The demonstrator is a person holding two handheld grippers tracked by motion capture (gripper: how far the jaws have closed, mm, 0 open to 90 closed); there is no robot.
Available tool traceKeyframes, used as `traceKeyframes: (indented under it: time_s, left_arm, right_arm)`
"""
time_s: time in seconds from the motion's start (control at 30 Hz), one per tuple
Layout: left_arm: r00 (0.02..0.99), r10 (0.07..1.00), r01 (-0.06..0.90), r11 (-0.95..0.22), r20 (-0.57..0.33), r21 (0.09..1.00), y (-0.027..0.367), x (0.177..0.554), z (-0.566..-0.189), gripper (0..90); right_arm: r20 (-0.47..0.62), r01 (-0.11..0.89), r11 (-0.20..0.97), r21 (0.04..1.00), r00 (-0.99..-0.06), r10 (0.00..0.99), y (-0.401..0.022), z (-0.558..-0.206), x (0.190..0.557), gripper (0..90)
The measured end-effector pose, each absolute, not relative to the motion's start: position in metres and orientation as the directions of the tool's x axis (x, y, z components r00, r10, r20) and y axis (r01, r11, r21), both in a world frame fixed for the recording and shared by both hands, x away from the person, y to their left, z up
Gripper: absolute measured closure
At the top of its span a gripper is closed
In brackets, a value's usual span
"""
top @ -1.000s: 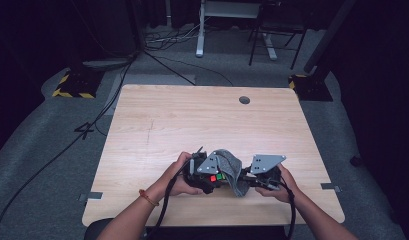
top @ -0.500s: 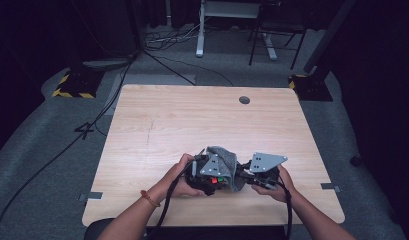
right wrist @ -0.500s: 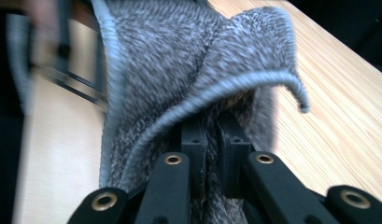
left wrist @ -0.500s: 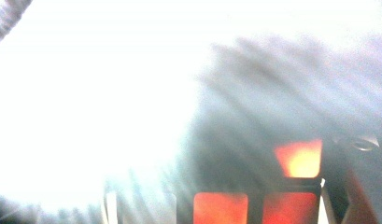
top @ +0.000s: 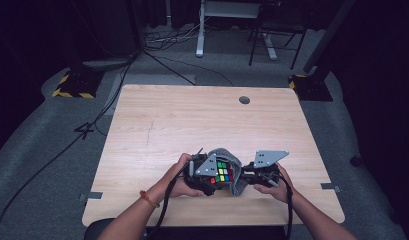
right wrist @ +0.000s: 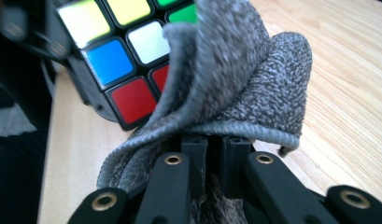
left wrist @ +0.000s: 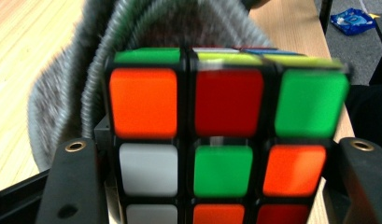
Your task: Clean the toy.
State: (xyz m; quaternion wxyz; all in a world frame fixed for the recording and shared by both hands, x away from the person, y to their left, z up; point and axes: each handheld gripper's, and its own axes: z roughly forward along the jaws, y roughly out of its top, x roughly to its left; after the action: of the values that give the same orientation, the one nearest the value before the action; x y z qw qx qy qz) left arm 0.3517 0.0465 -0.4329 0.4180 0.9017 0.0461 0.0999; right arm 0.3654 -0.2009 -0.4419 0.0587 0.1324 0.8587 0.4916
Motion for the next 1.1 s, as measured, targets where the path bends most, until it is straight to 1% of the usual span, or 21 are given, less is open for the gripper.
traceKeyframes:
  time_s: [0.07, 0.2, 0.23, 0.43, 0.53, 0.6, 0.63, 0.67, 0.87, 0.9, 1.03, 1.1]
  left_arm:
    - [0.976, 0.158, -0.014, -0.644, 0.151, 0.765, 0.046, 0.35, -0.433, 32.7]
    - [0.973, 0.171, -0.007, -0.641, 0.152, 0.768, 0.048, 0.35, -0.431, 32.4]
    - [0.969, 0.181, -0.009, -0.655, 0.168, 0.756, 0.047, 0.35, -0.432, 32.3]
    - [0.968, 0.19, -0.002, -0.638, 0.161, 0.77, 0.049, 0.351, -0.432, 33.0]
    - [0.967, 0.197, -0.007, -0.614, 0.161, 0.79, 0.047, 0.35, -0.429, 33.3]
    - [0.966, 0.197, -0.011, -0.621, 0.17, 0.784, 0.046, 0.349, -0.428, 33.3]
    - [0.964, 0.196, -0.017, -0.631, 0.18, 0.776, 0.045, 0.35, -0.428, 33.2]
    - [0.962, 0.202, -0.011, -0.642, 0.183, 0.767, 0.045, 0.35, -0.43, 33.1]
    - [0.967, 0.215, 0.04, -0.651, 0.134, 0.758, 0.047, 0.357, -0.437, 32.6]
    - [0.969, 0.214, 0.046, -0.654, 0.127, 0.755, 0.047, 0.358, -0.437, 31.4]
    - [0.971, 0.216, 0.063, -0.653, 0.106, 0.755, 0.049, 0.36, -0.437, 28.8]
    - [0.969, 0.215, 0.057, -0.669, 0.119, 0.741, 0.049, 0.359, -0.437, 30.1]
  right_arm:
    - [0.042, 0.167, 0.455, 0.874, -0.961, 0.272, -0.201, -0.438, 0.362, 83.2]
    - [0.013, 0.138, 0.443, 0.886, -0.962, 0.273, -0.201, -0.431, 0.356, 83.1]
    - [0.012, 0.137, 0.441, 0.887, -0.961, 0.276, -0.201, -0.431, 0.355, 83.1]
    - [-0.007, 0.121, 0.439, 0.89, -0.96, 0.279, -0.203, -0.424, 0.354, 83.0]
    - [-0.014, 0.139, 0.489, 0.861, -0.955, 0.296, -0.201, -0.432, 0.359, 83.0]
    - [-0.001, 0.153, 0.501, 0.852, -0.956, 0.295, -0.199, -0.438, 0.361, 82.9]
    - [0.016, 0.166, 0.52, 0.838, -0.96, 0.28, -0.196, -0.447, 0.363, 82.9]
    - [0.018, 0.161, 0.518, 0.84, -0.963, 0.27, -0.195, -0.447, 0.363, 83.0]
    - [0.033, 0.167, 0.475, 0.864, -0.96, 0.278, -0.197, -0.442, 0.359, 83.2]
    - [0.014, 0.153, 0.478, 0.865, -0.96, 0.281, -0.196, -0.441, 0.355, 83.3]
    - [0.014, 0.14, 0.46, 0.877, -0.964, 0.267, -0.196, -0.44, 0.353, 83.3]
    - [0.016, 0.131, 0.442, 0.887, -0.967, 0.255, -0.196, -0.439, 0.353, 83.3]
